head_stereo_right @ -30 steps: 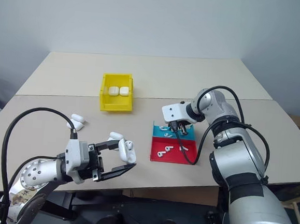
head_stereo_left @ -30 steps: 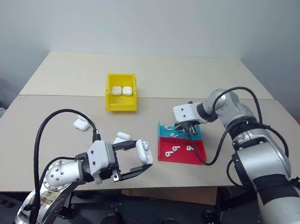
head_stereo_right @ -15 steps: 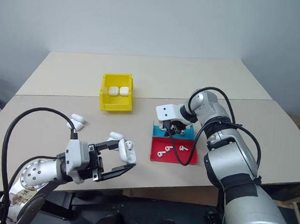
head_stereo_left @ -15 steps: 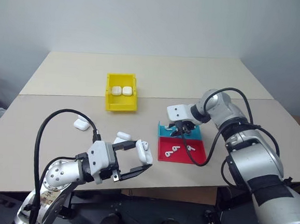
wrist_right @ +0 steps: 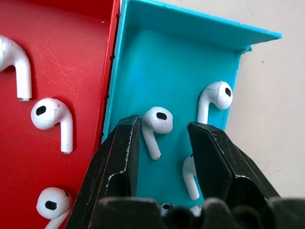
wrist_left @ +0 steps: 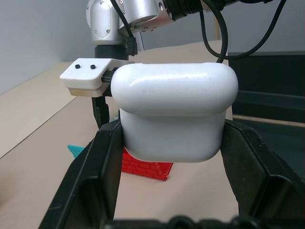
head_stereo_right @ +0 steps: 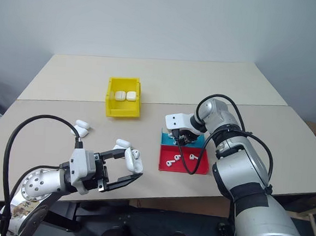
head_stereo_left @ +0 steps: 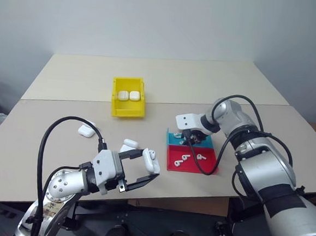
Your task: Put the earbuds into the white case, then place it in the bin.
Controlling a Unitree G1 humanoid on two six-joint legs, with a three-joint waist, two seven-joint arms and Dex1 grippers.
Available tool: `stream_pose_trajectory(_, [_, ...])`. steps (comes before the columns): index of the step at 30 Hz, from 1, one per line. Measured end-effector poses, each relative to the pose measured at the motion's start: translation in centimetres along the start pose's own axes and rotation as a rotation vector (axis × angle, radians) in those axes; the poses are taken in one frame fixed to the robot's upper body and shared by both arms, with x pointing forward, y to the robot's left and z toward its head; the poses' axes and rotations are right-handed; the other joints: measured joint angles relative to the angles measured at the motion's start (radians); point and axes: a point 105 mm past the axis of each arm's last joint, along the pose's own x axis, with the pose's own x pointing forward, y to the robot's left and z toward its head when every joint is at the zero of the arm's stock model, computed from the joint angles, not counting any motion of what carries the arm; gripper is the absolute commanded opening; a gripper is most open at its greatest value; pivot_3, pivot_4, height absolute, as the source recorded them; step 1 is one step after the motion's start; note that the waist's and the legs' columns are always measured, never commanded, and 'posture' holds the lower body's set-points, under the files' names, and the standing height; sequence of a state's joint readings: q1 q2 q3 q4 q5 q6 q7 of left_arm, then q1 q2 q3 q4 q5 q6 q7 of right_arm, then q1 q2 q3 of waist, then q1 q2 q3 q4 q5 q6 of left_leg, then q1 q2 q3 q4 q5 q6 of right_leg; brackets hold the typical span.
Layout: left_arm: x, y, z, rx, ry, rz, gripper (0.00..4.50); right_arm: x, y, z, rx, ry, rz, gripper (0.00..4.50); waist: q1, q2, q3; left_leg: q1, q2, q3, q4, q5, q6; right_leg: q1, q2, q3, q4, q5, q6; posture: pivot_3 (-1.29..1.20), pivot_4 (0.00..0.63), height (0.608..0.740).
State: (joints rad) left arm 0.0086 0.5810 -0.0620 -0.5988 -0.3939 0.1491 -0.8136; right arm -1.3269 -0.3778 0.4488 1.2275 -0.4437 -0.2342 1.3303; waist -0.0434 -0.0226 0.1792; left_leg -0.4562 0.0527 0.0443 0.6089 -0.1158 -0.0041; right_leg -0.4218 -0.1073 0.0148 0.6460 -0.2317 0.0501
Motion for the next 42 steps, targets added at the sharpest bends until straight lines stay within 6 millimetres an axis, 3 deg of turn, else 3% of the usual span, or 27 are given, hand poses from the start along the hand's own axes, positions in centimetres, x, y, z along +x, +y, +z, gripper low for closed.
stream_pose_trajectory(8, [0.0, 0.0, 0.0, 0.003, 0.0, 0.0, 2.77, 0.0, 0.0, 0.0, -0.019, 0.005, 0.003, 2.07, 0.0, 0.0, 0.0, 0.0, 0.0, 0.0, 0.0, 0.0, 0.0, 0.0, 0.0, 0.0, 0.0, 0.0, 0.0, 0.0, 0.15, 0.74])
stream_pose_trajectory(12, [0.0, 0.0, 0.0, 0.003, 0.001, 0.0, 2.77, 0.1, 0.1, 0.0, -0.022, 0.005, 0.01, 1.17, 0.0, 0.0, 0.0, 0.0, 0.0, 0.0, 0.0, 0.0, 0.0, 0.0, 0.0, 0.0, 0.0, 0.0, 0.0, 0.0, 0.15, 0.74])
stream_pose_trajectory(30, [0.0, -0.1, 0.2, 0.011, -0.008, -0.002, 2.77, -0.1, 0.1, 0.2, -0.024, -0.016, 0.007, 1.17, 0.0, 0.0, 0.0, 0.0, 0.0, 0.0, 0.0, 0.0, 0.0, 0.0, 0.0, 0.0, 0.0, 0.0, 0.0, 0.0, 0.15, 0.74])
stream_pose_trajectory(34, [0.0, -0.1, 0.3, 0.015, -0.012, -0.004, 2.77, -1.5, -0.6, 0.9, -0.013, -0.094, -0.036, 1.17, 0.0, 0.0, 0.0, 0.0, 0.0, 0.0, 0.0, 0.0, 0.0, 0.0, 0.0, 0.0, 0.0, 0.0, 0.0, 0.0, 0.15, 0.74])
stream_pose_trajectory(39, [0.4, 0.5, 0.8, 0.035, -0.034, -0.001, 2.77, -5.2, -2.1, 2.6, -0.008, -0.246, -0.182, 1.17, 0.004, 0.0, 0.0, 0.0, 0.0, 0.0, 0.0, 0.0, 0.0, 0.0, 0.0, 0.0, 0.0, 0.0, 0.0, 0.0, 0.15, 0.74])
stream_pose_trajectory(42, [0.7, 1.1, 1.1, 0.045, -0.054, -0.001, 2.77, -7.4, -1.7, 3.5, 0.046, -0.401, -0.265, 1.17, 0.012, 0.0, 0.0, -0.001, 0.0, 0.0, 0.0, 0.0, 0.0, 0.0, 0.0, 0.0, 0.0, 0.0, 0.0, 0.0, 0.15, 0.74])
